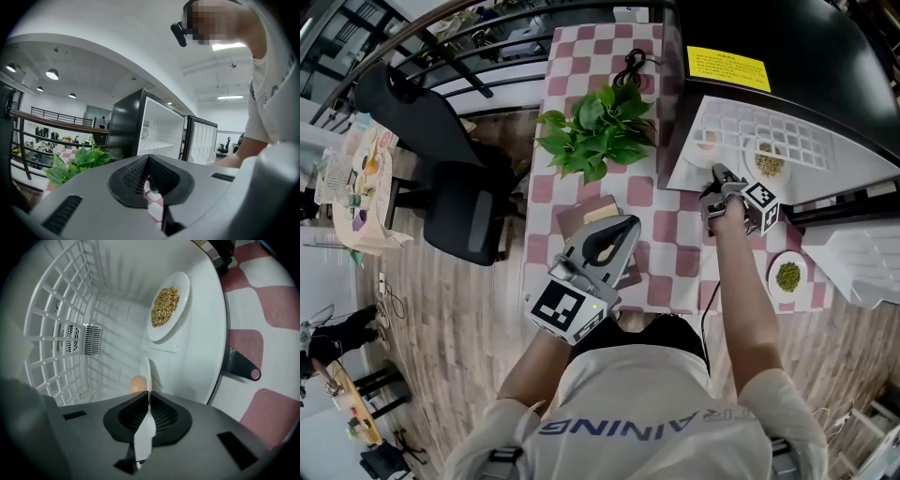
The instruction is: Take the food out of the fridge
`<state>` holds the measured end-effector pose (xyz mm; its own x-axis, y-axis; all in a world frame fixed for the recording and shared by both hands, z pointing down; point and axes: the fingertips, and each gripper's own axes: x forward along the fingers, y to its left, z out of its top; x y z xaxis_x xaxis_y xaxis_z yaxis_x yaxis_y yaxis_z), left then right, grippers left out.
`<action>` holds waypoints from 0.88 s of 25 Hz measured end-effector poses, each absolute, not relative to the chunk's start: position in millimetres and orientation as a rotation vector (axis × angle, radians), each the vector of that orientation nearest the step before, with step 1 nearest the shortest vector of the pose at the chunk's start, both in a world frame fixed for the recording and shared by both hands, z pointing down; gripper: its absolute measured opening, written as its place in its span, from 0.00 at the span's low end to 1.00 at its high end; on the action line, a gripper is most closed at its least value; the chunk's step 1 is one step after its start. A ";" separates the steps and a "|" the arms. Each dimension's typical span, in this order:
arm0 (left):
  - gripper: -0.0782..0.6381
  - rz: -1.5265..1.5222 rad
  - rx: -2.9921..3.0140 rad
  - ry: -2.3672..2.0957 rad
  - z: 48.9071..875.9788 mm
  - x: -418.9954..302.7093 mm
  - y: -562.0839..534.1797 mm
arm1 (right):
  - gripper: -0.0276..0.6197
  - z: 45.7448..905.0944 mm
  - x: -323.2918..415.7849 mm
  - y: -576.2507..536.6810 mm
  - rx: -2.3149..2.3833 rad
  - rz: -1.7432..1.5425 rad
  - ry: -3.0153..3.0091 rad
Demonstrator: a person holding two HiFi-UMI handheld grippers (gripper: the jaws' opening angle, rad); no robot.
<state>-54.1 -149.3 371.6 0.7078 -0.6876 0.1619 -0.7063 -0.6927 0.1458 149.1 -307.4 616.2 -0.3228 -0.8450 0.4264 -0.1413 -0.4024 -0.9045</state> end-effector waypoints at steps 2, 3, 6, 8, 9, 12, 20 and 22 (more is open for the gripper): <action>0.12 0.141 2.719 -1.123 371.1 -54.9 -148.3 | 0.09 613.1 149.2 -305.1 -1.387 -1.762 1.300; 0.12 0.141 2.720 -1.122 371.0 -55.2 -147.7 | 0.09 611.5 149.1 -303.2 -1.387 -1.754 1.310; 0.12 0.139 2.724 -1.113 371.4 -54.8 -145.8 | 0.09 608.5 150.8 -292.4 -1.391 -1.737 1.327; 0.12 0.141 2.727 -1.105 372.0 -54.0 -144.0 | 0.09 608.1 153.2 -280.1 -1.394 -1.733 1.323; 0.12 0.142 2.728 -1.101 372.2 -53.6 -143.0 | 0.09 608.4 154.4 -273.0 -1.397 -1.733 1.321; 0.12 0.143 2.734 -1.090 371.3 -51.7 -140.6 | 0.09 611.8 157.4 -251.8 -1.402 -1.742 1.307; 0.12 0.151 2.754 -1.055 370.9 -43.9 -133.2 | 0.09 623.0 155.7 -224.4 -1.434 -1.761 1.317; 0.12 0.154 2.755 -1.052 371.0 -43.3 -131.5 | 0.09 624.9 154.8 -222.6 -1.447 -1.763 1.325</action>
